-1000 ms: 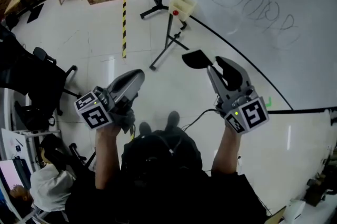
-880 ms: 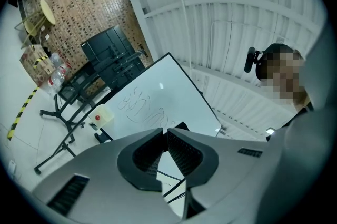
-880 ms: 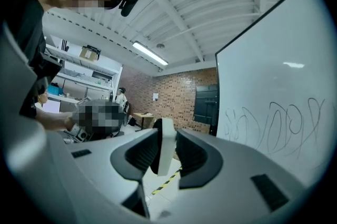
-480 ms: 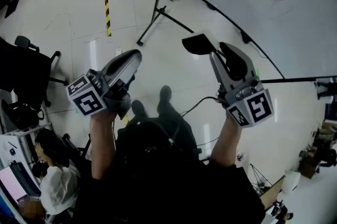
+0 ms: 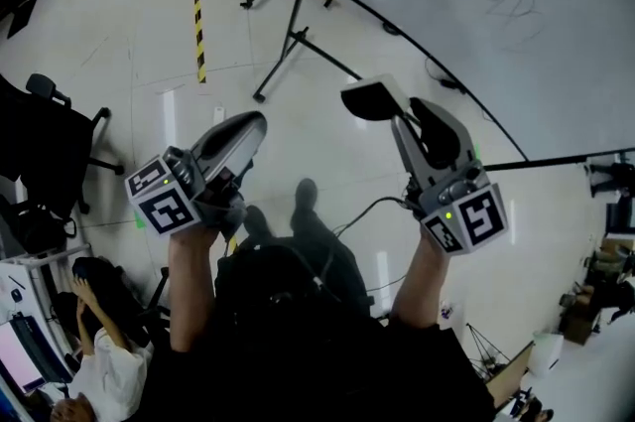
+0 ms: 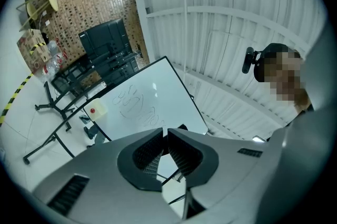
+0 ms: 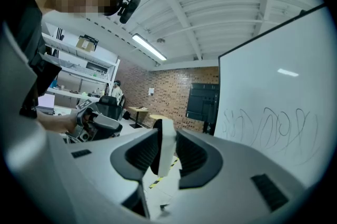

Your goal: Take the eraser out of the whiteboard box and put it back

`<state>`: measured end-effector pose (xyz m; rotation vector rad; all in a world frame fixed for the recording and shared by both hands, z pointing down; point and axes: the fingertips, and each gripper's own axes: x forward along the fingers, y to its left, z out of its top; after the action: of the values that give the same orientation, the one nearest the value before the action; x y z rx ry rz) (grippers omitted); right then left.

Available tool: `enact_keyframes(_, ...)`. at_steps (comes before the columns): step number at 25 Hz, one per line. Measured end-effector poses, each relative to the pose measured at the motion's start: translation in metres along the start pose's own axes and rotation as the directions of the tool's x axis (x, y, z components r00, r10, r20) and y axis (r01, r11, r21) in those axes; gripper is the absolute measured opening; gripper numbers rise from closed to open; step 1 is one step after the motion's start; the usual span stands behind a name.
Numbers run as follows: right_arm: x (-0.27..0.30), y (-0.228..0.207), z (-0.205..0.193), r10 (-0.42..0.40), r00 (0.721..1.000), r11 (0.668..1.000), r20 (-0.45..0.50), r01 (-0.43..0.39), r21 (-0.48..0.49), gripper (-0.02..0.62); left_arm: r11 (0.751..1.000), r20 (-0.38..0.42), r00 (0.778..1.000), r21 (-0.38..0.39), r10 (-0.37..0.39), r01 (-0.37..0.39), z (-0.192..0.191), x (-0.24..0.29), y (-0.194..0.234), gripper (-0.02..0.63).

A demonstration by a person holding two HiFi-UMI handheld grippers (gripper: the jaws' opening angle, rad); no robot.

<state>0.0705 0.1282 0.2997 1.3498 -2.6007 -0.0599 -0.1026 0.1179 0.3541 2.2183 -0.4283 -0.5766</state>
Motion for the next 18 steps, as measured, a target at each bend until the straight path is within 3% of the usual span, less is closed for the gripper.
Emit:
enact_keyframes(10,0.007,-0.031,-0.001,0.024,1.000,1.000,0.007,-0.024,0.005,0.130,0.999,0.004,0.999,0.006,0.033,-0.033,-0.004,0.023,0.004,0.014)
enact_keyframes(18,0.021,-0.081,-0.008,0.066,0.997,0.998,0.030,-0.066,0.014,0.130,0.997,0.011,0.997,0.034,0.073,-0.074,-0.002,0.069,0.016,0.014)
